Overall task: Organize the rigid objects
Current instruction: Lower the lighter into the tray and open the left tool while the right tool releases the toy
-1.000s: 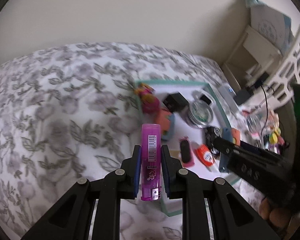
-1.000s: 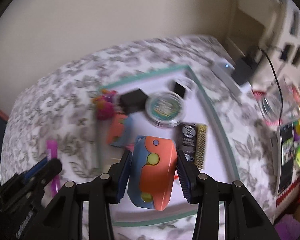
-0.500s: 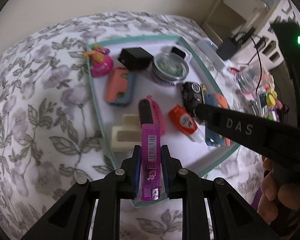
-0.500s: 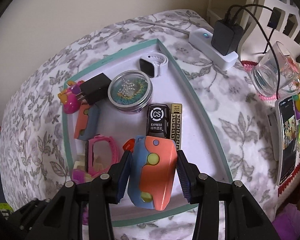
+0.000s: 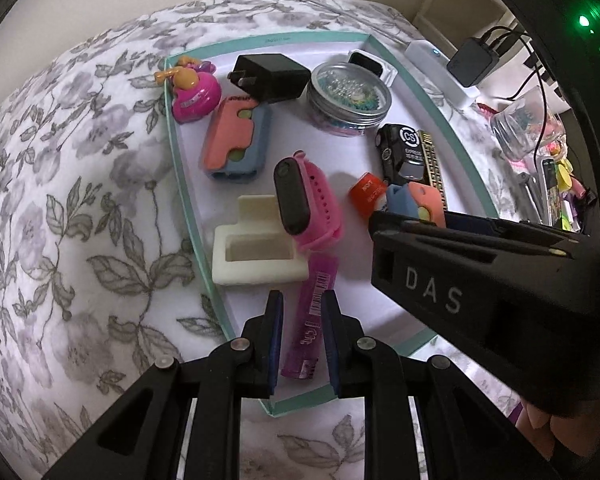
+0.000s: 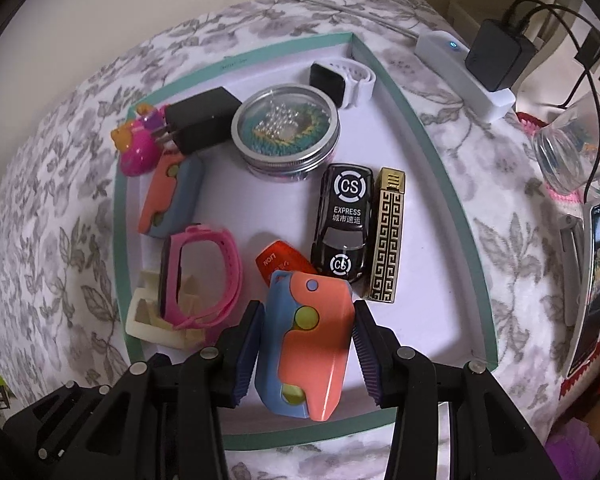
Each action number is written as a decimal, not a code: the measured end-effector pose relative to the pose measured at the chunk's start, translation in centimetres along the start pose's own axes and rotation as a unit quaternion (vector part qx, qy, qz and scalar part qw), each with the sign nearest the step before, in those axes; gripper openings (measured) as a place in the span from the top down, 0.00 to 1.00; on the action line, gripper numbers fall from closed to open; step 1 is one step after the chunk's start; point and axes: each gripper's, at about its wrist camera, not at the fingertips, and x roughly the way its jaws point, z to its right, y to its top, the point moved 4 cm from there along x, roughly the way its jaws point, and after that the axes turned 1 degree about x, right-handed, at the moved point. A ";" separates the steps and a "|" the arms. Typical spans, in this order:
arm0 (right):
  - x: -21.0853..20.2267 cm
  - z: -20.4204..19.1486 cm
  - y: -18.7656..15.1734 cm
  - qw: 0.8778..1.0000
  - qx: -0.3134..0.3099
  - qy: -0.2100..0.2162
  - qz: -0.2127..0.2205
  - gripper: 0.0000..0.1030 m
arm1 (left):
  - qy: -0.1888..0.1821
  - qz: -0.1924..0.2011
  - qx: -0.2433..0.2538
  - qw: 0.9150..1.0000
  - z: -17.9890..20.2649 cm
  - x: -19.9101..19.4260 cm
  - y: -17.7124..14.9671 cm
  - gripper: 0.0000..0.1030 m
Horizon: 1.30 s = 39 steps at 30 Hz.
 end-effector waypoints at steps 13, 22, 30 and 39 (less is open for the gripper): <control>-0.1 -1.2 0.2 1.000 -0.019 -0.008 0.007 0.53 | 0.005 -0.002 -0.007 1.000 -0.1 -0.1 0.4 0.81; -2.0 -1.5 1.2 0.999 -0.023 -0.013 0.033 0.53 | 0.002 0.012 -0.024 1.000 -1.1 -1.6 0.8 0.81; -2.7 -1.3 1.5 0.999 -0.024 -0.010 0.046 0.53 | 0.031 0.037 -0.055 0.997 -3.2 -3.4 1.3 0.81; -2.7 -1.8 1.5 0.998 -0.036 -0.016 0.052 0.37 | 0.074 0.066 -0.111 0.989 -6.7 -5.0 1.8 0.65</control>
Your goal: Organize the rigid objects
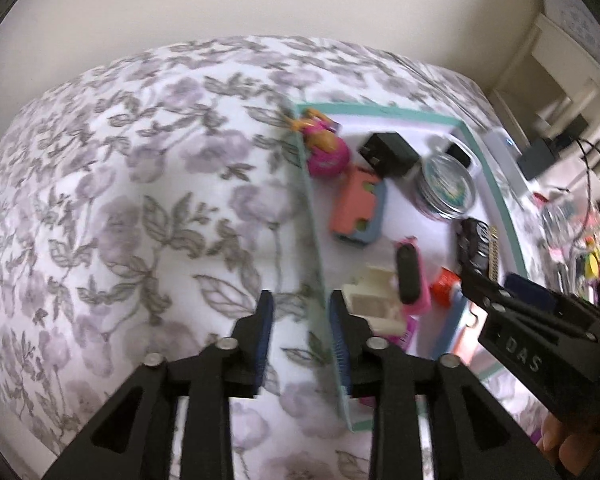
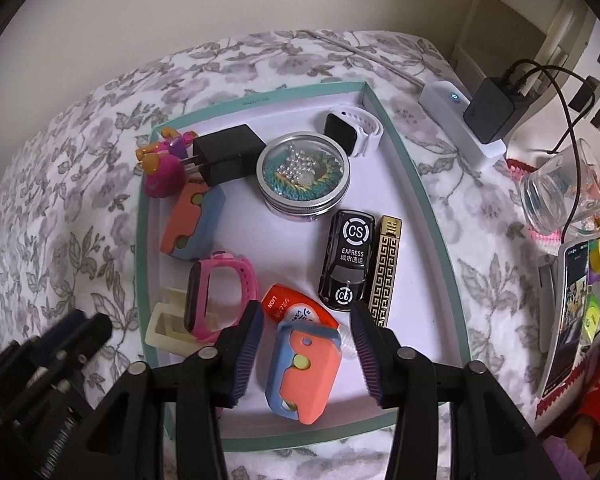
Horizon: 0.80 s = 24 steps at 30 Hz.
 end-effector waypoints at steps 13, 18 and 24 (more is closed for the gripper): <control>0.2 0.0 0.2 1.000 0.000 0.003 0.012 0.14 | 0.048 0.023 -0.048 0.997 -3.8 0.3 1.1 0.20; 0.2 -0.1 0.3 1.000 0.000 0.005 0.018 0.08 | 0.059 0.028 -0.070 0.995 -5.2 0.4 1.3 0.10; 0.0 -0.3 0.4 1.000 -0.004 0.005 0.027 0.00 | 0.079 0.034 -0.082 0.993 -6.3 0.4 1.5 0.07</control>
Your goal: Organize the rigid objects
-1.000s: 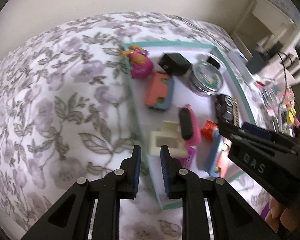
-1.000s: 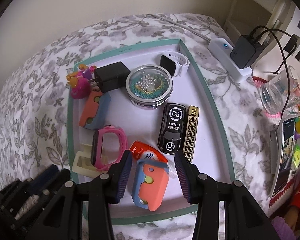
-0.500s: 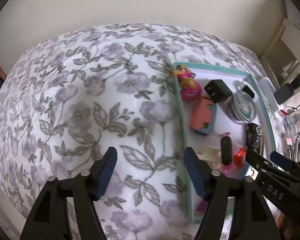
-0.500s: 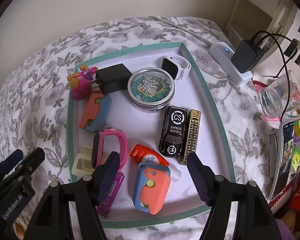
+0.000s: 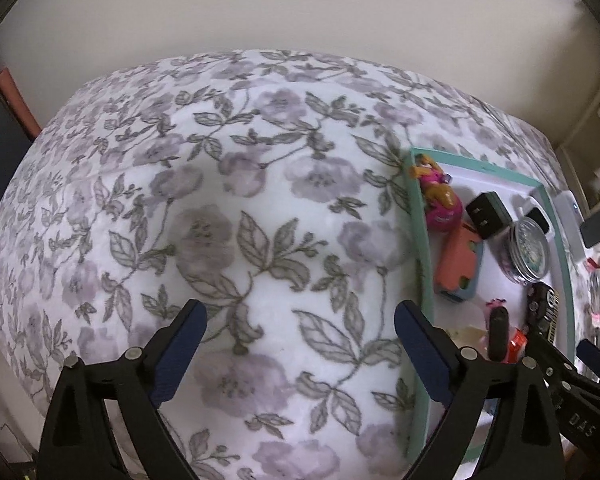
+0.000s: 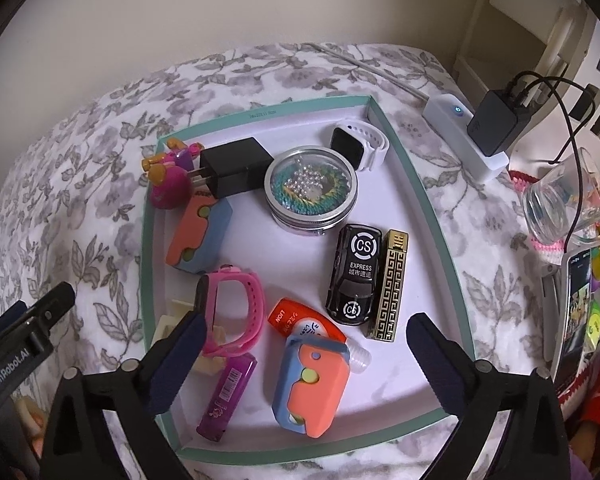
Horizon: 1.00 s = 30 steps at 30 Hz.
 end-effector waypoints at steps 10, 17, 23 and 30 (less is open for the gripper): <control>-0.5 0.0 0.0 1.000 -0.001 0.001 0.013 0.00 | -0.003 0.018 0.007 1.000 -0.5 -0.8 0.3 0.06; -2.1 -0.6 -0.4 0.999 0.006 0.020 0.027 0.00 | -0.009 0.044 0.020 0.999 -1.3 -3.1 0.2 0.06; -4.6 -1.7 -0.8 0.998 0.006 0.041 0.057 0.00 | -0.009 0.066 0.015 0.998 -2.8 -5.3 0.0 0.07; -6.8 -3.4 -2.0 0.995 -0.006 0.055 0.078 0.00 | 0.014 0.064 0.011 0.998 -4.3 -6.7 -1.2 0.07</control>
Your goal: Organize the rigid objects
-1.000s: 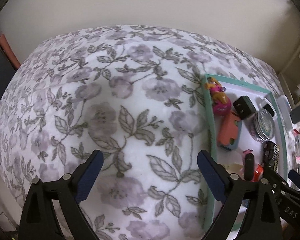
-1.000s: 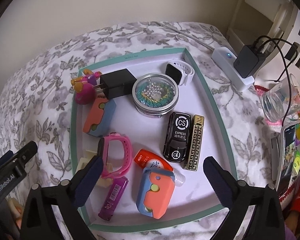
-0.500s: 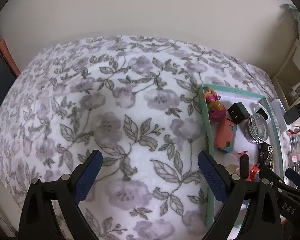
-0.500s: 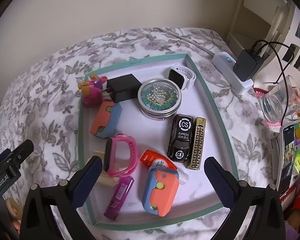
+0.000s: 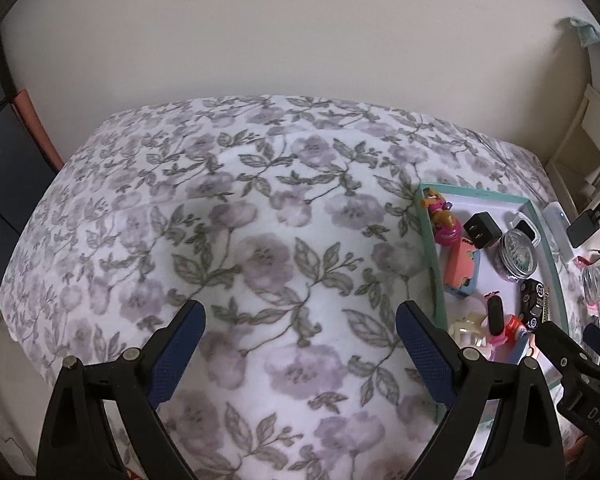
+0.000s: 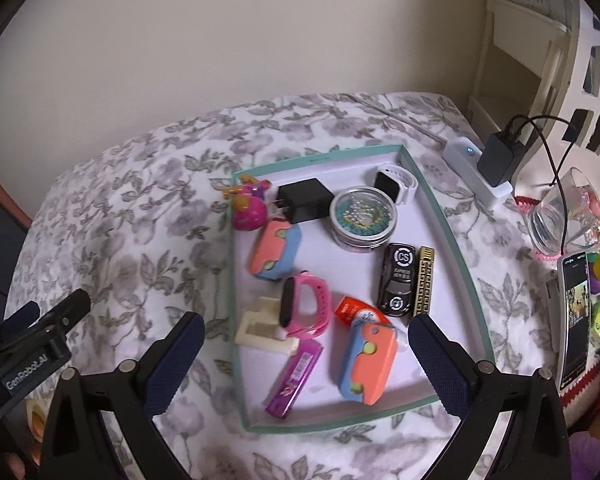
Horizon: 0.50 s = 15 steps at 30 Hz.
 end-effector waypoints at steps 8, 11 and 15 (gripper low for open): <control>-1.3 -1.2 -1.2 1.000 -0.020 -0.012 0.005 0.00 | 0.016 -0.013 0.005 1.000 -1.4 -1.1 -1.9 0.07; -1.4 -1.3 -1.6 1.000 -0.022 -0.014 0.001 0.00 | 0.009 -0.011 0.009 1.000 -1.6 -1.6 -2.5 0.07; -1.9 -1.2 -2.0 1.000 -0.022 -0.015 0.002 0.00 | 0.001 -0.013 0.015 1.000 -1.8 -2.0 -3.3 0.07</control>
